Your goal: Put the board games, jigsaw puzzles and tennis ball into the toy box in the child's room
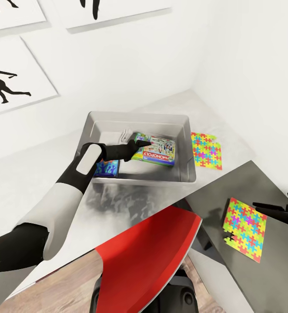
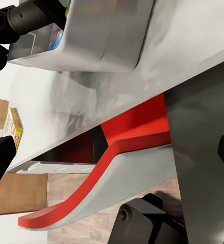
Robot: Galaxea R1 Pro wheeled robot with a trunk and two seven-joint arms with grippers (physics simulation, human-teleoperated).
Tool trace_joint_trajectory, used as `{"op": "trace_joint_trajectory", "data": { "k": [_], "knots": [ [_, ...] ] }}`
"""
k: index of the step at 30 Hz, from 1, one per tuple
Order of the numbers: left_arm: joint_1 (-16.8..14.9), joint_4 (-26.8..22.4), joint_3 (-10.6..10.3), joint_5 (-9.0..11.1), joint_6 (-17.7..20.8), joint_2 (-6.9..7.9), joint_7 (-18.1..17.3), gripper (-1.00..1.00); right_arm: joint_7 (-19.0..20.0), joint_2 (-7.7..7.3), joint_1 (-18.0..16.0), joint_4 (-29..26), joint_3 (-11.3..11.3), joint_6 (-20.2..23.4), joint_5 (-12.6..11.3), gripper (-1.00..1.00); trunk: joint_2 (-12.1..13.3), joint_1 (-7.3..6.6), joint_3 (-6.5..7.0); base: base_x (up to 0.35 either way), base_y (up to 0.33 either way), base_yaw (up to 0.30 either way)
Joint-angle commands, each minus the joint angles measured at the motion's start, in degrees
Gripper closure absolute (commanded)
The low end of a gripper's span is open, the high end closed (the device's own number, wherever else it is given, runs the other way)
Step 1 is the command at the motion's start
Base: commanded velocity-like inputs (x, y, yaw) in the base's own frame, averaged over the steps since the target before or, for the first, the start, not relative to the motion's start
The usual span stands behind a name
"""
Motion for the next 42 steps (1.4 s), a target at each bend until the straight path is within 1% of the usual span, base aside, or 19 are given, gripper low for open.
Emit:
{"op": "trace_joint_trajectory", "data": {
  "k": [1, 12, 17, 18, 23, 28, 37, 39, 42],
  "knots": [
    [-0.01, 3.85, -0.09, -2.24, 0.03, -0.01, -0.28, -1.00, 0.11, -0.02, -0.02, 0.01, -0.01, 0.26, -0.05, -1.00, -0.07, 0.05, -0.07, 0.000, 0.000, 0.000],
    [-0.01, 3.44, -0.09, -2.30, 0.90, 0.02, -0.04, -1.00, 0.10, -0.02, -0.02, 0.01, -0.01, 0.26, -0.04, -1.00, -0.07, 0.05, -0.07, 0.000, 0.000, 0.000],
    [-0.01, 3.13, -0.05, -2.16, 3.16, -0.03, 2.28, -1.00, 0.10, -0.02, 0.00, 0.01, -0.01, 0.26, -0.04, -1.00, -0.07, 0.05, -0.07, 0.000, 0.000, 0.000],
    [-0.01, 3.13, -0.05, -2.16, 3.16, -0.03, 2.28, -1.00, 0.10, -0.02, 0.00, 0.01, -0.01, 0.26, -0.04, -1.00, -0.07, 0.05, -0.07, 0.000, 0.000, 0.000],
    [-0.01, 2.35, 0.04, -2.03, 4.26, -0.19, 4.94, -1.00, 0.10, -0.02, -0.01, 0.01, -0.01, 0.26, -0.04, -1.00, -0.07, 0.05, -0.07, 0.000, 0.000, 0.000],
    [-0.01, 1.41, 0.09, -1.98, 4.89, -0.24, 6.82, -1.00, 0.10, -0.02, -0.01, 0.01, -0.01, 0.28, -0.05, -1.00, -0.07, 0.05, -0.07, 0.000, 0.000, 0.000],
    [-0.12, 0.04, 0.25, -1.90, 6.14, -0.53, 8.04, -1.00, 0.10, -0.02, 0.01, 0.02, -0.01, 0.29, -0.05, -1.00, -0.07, 0.05, -0.07, 0.000, 0.000, 0.000],
    [-0.13, -0.39, 0.45, -1.89, 6.24, -0.55, 8.11, -1.00, 0.10, -0.02, 0.01, 0.02, -0.01, 0.30, -0.05, -1.00, -0.07, 0.05, -0.07, 0.000, 0.000, 0.000],
    [-0.16, -1.82, 1.41, -1.86, 6.48, -0.61, 8.24, -1.00, 0.10, -0.02, 0.01, 0.01, -0.01, 0.29, -0.05, -1.00, -0.07, 0.05, -0.07, 0.000, 0.000, 0.000]
  ]
}}
